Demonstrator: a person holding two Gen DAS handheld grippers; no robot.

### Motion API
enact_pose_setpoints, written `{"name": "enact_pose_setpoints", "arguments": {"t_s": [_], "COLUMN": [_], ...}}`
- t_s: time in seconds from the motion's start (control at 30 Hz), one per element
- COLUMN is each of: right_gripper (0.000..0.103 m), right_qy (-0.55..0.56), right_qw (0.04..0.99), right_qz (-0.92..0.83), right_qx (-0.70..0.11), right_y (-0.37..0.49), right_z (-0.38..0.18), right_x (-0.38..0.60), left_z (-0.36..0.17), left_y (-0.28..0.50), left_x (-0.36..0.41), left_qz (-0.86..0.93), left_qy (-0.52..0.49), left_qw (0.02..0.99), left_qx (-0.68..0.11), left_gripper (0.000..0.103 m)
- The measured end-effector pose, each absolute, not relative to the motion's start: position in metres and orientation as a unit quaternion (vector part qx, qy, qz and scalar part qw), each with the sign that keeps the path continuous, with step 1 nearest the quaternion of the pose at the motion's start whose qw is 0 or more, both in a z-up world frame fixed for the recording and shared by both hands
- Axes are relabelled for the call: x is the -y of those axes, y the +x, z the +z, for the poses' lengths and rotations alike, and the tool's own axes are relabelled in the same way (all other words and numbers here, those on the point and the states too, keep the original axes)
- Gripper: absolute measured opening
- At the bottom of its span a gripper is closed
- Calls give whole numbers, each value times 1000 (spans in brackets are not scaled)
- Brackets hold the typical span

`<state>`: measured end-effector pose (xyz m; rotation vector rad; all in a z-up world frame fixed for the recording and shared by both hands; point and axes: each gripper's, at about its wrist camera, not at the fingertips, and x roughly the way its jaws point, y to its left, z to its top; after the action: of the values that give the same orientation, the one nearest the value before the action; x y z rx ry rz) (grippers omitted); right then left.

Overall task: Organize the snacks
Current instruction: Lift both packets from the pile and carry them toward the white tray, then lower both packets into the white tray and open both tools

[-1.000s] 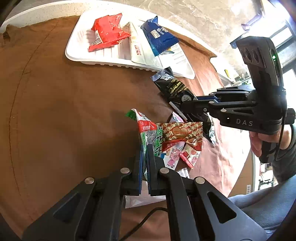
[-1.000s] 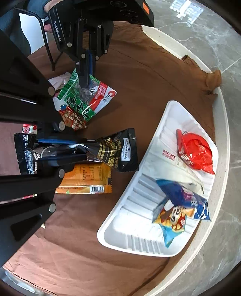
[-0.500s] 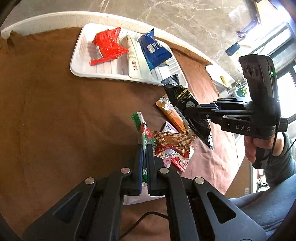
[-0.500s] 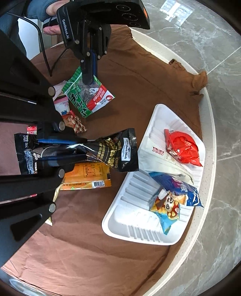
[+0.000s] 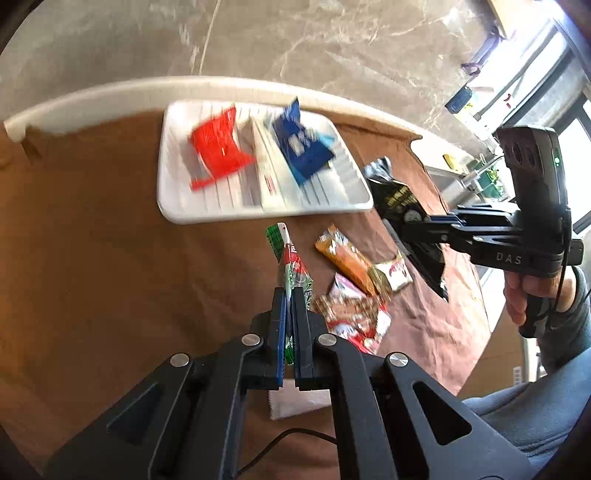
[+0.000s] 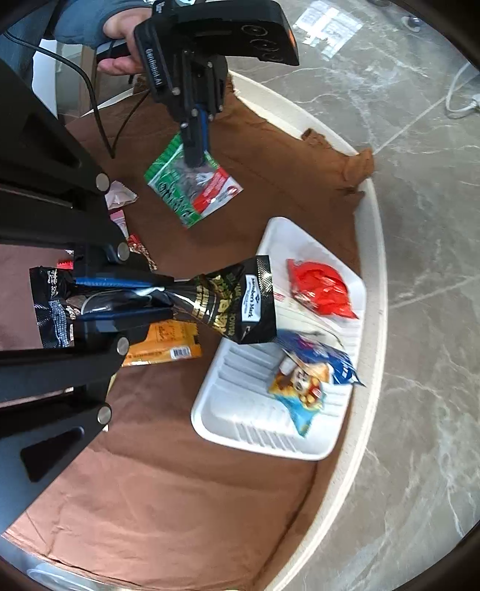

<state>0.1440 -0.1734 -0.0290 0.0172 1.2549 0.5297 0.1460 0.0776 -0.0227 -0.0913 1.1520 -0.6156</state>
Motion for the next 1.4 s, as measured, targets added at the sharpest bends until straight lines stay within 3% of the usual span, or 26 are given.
{"name": "enact_pose_setpoints", "arguments": {"t_s": [0.5, 0.9, 1.4], "right_gripper": [10, 9, 9], "right_qy": [25, 56, 67], "right_qw": [815, 780, 754], "right_qz": [225, 222, 215], "right_qx": [-534, -582, -616], "right_y": [202, 277, 299], "right_z": [13, -50, -97], "right_x": [194, 188, 189], "left_z": [36, -29, -76], "left_y": [242, 319, 336], "left_x": [-62, -29, -23], "left_qz": [-299, -299, -281], "left_qy": [-7, -25, -23], "left_qw": [827, 804, 794], "left_qx": [-475, -513, -538], "left_gripper": [1, 1, 1]}}
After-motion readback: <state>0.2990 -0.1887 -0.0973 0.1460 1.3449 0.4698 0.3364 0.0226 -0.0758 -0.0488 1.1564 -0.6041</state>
